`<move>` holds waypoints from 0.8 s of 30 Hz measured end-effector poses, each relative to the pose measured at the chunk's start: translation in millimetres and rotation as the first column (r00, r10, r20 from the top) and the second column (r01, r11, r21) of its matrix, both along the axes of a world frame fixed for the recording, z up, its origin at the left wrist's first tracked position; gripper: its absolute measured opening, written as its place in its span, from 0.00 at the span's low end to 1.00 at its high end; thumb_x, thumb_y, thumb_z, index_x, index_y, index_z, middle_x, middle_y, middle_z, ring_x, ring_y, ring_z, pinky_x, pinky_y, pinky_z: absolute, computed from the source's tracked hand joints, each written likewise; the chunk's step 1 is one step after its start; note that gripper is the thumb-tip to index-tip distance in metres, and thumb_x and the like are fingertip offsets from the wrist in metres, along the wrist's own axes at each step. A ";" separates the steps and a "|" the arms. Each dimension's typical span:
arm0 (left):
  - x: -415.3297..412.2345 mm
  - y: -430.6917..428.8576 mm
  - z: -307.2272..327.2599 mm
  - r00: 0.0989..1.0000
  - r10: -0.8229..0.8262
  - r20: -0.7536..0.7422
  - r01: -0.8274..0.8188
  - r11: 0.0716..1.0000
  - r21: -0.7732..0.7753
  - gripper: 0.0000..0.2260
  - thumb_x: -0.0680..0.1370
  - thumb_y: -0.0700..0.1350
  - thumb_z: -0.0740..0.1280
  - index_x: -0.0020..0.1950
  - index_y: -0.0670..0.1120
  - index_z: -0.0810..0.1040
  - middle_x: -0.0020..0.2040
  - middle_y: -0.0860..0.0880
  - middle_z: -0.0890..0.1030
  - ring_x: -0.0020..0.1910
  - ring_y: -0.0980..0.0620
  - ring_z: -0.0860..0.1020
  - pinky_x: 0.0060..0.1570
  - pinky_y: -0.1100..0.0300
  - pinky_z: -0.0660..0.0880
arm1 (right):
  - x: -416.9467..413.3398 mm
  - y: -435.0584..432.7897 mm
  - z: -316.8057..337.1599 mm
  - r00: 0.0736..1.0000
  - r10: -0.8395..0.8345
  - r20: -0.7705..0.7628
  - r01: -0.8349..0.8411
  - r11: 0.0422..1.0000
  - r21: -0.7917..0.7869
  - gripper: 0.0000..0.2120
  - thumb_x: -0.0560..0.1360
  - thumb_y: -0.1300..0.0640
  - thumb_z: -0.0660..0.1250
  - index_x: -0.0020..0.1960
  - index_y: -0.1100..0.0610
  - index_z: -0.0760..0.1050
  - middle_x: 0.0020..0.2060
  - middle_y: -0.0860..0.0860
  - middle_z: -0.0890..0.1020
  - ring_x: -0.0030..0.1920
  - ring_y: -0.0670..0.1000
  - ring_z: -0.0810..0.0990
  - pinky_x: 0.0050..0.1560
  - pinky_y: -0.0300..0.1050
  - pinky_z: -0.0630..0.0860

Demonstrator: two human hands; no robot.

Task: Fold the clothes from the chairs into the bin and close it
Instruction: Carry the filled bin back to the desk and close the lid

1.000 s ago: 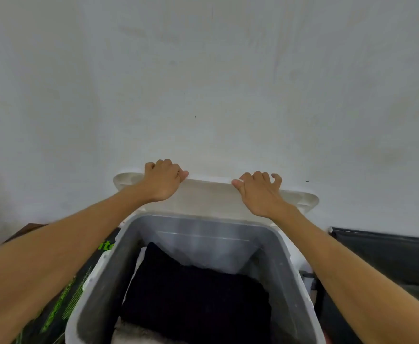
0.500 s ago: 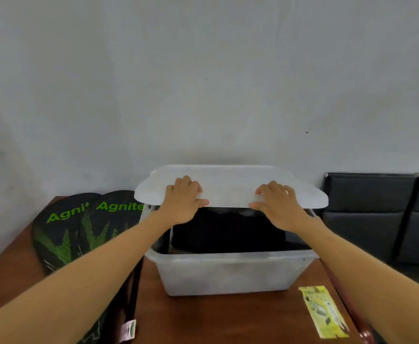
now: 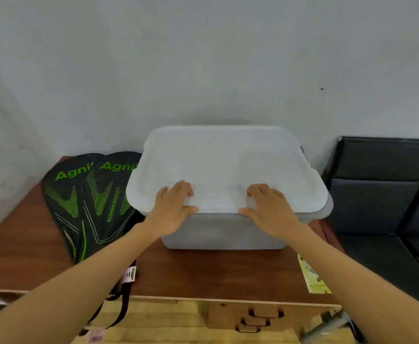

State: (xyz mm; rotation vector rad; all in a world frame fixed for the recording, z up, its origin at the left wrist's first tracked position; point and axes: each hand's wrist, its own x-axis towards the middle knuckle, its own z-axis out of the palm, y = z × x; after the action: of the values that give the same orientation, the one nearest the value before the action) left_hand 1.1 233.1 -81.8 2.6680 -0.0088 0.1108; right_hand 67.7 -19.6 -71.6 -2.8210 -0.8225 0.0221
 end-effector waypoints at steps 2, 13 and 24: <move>-1.2 -1.2 1.6 1.000 0.005 -0.031 -0.005 1.000 0.001 0.11 0.79 0.49 0.65 0.59 0.47 0.70 0.64 0.51 0.71 0.68 0.50 0.67 0.66 0.62 0.50 | -2.4 -2.2 -2.1 1.000 0.005 0.021 -0.005 1.000 0.001 0.22 0.78 0.41 0.60 0.65 0.55 0.67 0.63 0.52 0.72 0.62 0.54 0.72 0.67 0.49 0.62; -6.4 -18.7 -7.7 0.999 0.007 -0.051 -0.004 0.999 0.052 0.20 0.73 0.60 0.63 0.60 0.49 0.71 0.66 0.53 0.72 0.67 0.52 0.69 0.63 0.65 0.52 | 1.3 -18.6 -16.7 0.968 0.011 0.252 0.003 0.998 -0.056 0.23 0.79 0.39 0.53 0.53 0.57 0.74 0.44 0.54 0.79 0.38 0.57 0.79 0.43 0.50 0.73; 8.2 12.1 15.3 0.984 -0.049 -0.173 -0.003 0.958 -0.286 0.08 0.81 0.50 0.62 0.58 0.54 0.78 0.62 0.59 0.78 0.58 0.59 0.75 0.57 0.63 0.68 | 30.0 40.9 22.6 0.965 0.026 0.260 0.108 0.866 -0.487 0.16 0.78 0.61 0.58 0.32 0.54 0.64 0.29 0.47 0.67 0.27 0.47 0.64 0.27 0.40 0.56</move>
State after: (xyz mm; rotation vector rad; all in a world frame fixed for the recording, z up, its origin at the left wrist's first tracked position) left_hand 9.3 245.2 -66.5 2.3786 0.0311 -0.1272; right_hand 97.7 21.3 -49.0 -3.3868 -0.9200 -0.1697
